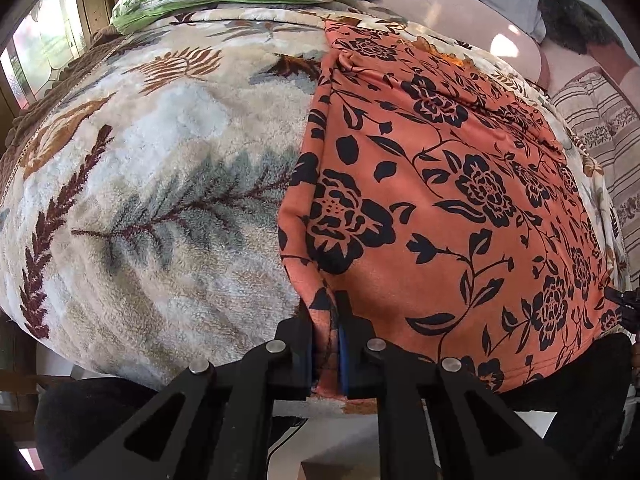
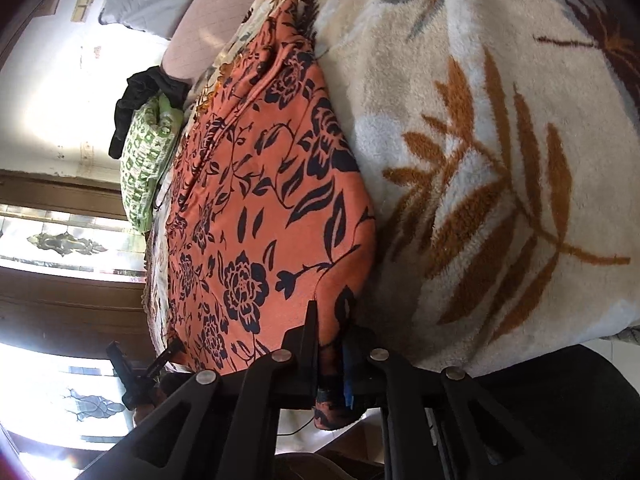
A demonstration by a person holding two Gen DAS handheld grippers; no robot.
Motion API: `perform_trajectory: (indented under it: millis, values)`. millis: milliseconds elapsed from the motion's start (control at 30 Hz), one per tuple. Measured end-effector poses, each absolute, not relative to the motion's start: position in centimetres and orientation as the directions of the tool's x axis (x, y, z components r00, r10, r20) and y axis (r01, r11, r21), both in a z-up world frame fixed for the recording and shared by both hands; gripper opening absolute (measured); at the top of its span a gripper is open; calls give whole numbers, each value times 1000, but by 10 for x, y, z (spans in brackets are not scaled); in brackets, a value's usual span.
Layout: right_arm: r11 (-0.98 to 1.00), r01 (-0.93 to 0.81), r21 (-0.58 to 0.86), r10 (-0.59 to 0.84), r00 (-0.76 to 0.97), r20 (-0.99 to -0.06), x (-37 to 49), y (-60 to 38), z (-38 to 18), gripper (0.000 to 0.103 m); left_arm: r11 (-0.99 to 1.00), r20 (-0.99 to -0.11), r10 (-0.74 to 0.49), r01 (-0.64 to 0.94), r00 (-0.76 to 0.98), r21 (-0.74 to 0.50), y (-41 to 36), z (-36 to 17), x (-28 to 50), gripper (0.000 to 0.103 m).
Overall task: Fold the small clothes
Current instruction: 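Lift the hem with both grippers and fold it toward the collar, then release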
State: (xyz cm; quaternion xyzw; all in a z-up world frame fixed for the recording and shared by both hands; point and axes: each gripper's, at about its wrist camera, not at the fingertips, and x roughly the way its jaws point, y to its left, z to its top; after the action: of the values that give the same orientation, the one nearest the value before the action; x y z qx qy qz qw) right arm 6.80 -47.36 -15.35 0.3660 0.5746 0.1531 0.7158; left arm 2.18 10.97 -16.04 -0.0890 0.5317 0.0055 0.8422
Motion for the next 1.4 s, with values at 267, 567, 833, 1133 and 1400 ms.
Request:
perform_trajectory:
  millis: [267, 567, 833, 1133, 1400]
  values:
    - [719, 155, 678, 637, 243, -731, 75, -465, -153, 14, 981, -891, -111, -93, 441, -168, 113, -157, 24, 8]
    - [623, 99, 776, 727, 291, -622, 105, -459, -126, 6, 975, -876, -159, -69, 455, -213, 119, -131, 52, 7]
    - [554, 63, 830, 778, 317, -543, 164, -456, -104, 5, 965, -810, -243, 49, 534, -257, 119, -60, 122, 7]
    - [613, 60, 788, 648, 532, -545, 354, -487, -74, 50, 991, -776, -37, -74, 630, -108, 144, -84, 328, 85]
    - [787, 38, 616, 542, 434, -720, 323, -472, -119, 85, 983, -776, -113, -44, 621, -178, 156, -121, 282, 85]
